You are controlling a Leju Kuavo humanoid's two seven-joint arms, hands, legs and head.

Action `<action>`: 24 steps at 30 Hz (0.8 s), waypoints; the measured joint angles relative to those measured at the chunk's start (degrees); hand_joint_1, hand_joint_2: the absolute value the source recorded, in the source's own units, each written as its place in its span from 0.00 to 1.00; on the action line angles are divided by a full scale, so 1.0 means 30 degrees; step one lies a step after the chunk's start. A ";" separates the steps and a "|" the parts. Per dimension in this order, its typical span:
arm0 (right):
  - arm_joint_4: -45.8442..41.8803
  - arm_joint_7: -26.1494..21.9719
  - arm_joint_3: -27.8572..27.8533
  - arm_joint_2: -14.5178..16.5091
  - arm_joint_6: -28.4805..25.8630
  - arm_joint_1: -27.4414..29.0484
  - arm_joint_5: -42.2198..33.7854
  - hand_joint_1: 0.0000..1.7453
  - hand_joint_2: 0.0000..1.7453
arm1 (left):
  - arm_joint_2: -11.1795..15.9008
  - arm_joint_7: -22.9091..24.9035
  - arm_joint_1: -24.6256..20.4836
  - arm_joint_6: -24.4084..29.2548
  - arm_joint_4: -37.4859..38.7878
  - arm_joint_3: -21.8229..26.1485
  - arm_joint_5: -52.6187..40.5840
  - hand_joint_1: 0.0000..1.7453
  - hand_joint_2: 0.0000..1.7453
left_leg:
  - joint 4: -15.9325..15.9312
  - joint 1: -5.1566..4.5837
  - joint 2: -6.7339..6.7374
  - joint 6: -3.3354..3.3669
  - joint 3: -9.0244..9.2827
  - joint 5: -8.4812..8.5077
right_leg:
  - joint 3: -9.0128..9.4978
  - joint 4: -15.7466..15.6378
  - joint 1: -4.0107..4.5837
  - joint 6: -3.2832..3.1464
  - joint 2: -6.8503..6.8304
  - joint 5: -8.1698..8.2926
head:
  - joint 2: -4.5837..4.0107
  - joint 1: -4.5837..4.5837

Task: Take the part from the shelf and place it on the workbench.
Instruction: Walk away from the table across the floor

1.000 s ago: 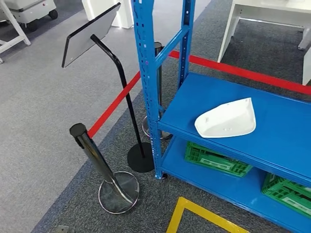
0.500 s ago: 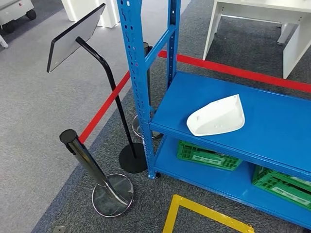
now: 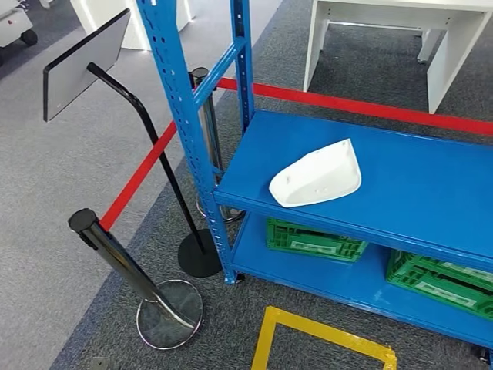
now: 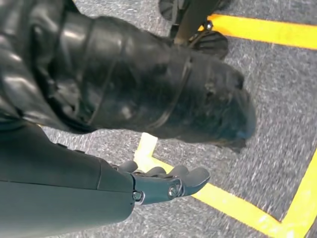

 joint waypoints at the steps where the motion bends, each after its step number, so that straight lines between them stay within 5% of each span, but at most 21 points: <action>1: -0.0002 -0.0002 -0.0016 -0.0007 0.0000 -0.0011 0.0000 0.00 0.00 | -0.0009 0.0000 0.0005 0.0000 0.0000 0.0002 0.0002 0.00 0.00 | 0.1212 0.0074 -0.0103 -0.0117 -0.0483 -0.0780 | -0.0017 -0.0002 0.0044 -0.0073 0.0063 0.0073 | 0.0000 -0.0033; 3: -0.0004 -0.0002 -0.0036 -0.0022 0.0002 0.0003 0.0004 0.00 0.00 | -0.0044 0.0002 0.0022 -0.0004 0.0000 0.0004 0.0000 0.00 0.00 | 0.3783 0.0170 -0.0180 -0.0196 -0.1549 -0.2003 | -0.0093 -0.0014 0.0109 -0.0145 0.0225 0.0203 | 0.0000 -0.0074; 5: -0.0004 0.0000 -0.0042 -0.0033 0.0002 0.0054 0.0004 0.00 0.00 | -0.0087 0.0006 0.0047 -0.0007 0.0000 0.0004 -0.0002 0.00 0.00 | 0.4251 0.0150 -0.0234 -0.0031 -0.1699 -0.1786 | -0.0159 -0.0025 0.0153 -0.0148 0.0429 0.0264 | 0.0000 -0.0091; 8: 0.0002 -0.0005 -0.0044 0.0011 0.0002 0.0024 0.0004 0.00 0.00 | -0.0038 0.0002 0.0056 -0.0004 0.0000 0.0004 0.0002 0.00 0.00 | 0.0337 -0.0197 -0.0735 0.0601 0.0091 0.0386 | -0.0118 -0.0072 0.0116 -0.0122 0.0763 0.0317 | 0.0000 -0.0084; 10: 0.0013 -0.0013 -0.0047 0.0098 0.0002 -0.0038 0.0005 0.00 0.00 | 0.0076 0.0000 0.0039 0.0007 -0.0002 0.0007 0.0002 0.00 0.00 | -0.1479 -0.0462 -0.1028 0.0920 0.0828 0.1054 | -0.0190 -0.0148 -0.0007 0.0005 0.0968 0.0423 | 0.0000 -0.0140; 14: 0.0020 -0.0016 -0.0047 0.0153 0.0029 0.0034 0.0031 0.00 0.00 | 0.0169 -0.0002 -0.0005 0.0015 -0.0005 0.0016 0.0002 0.00 0.00 | -0.2615 -0.0557 -0.0702 0.1225 0.1151 0.1619 | -0.0429 -0.0195 -0.0103 0.0301 0.0929 0.0430 | 0.0000 -0.0235; 18: 0.0015 -0.0020 -0.0049 0.0119 0.0040 -0.0016 0.0047 0.00 0.00 | 0.0020 0.0000 0.0032 -0.0013 0.0000 0.0018 -0.0004 0.00 0.00 | -0.3143 -0.0409 -0.0194 0.1320 0.1208 0.2011 | -0.2314 0.3790 0.0080 0.0380 0.0437 -0.1747 | 0.0000 -0.0018; 20: 0.0011 -0.0020 -0.0051 0.0077 0.0038 0.0038 0.0073 0.00 0.00 | -0.0053 0.0002 0.0037 -0.0015 0.0000 0.0018 -0.0027 0.00 0.00 | -0.2966 -0.0380 0.0040 0.1242 0.1077 0.1955 | -0.2609 0.4633 0.0068 0.0546 0.0350 -0.1829 | 0.0000 0.0013; 24: 0.0002 -0.0020 -0.0062 -0.0033 0.0042 0.0017 0.0138 0.00 0.00 | -0.0098 0.0002 0.0011 -0.0015 0.0000 0.0022 -0.0097 0.00 0.00 | -0.2078 -0.0322 0.0374 0.0768 0.0715 0.1516 | -0.0180 0.0392 0.0036 0.0642 -0.0313 -0.0091 | 0.0000 0.0122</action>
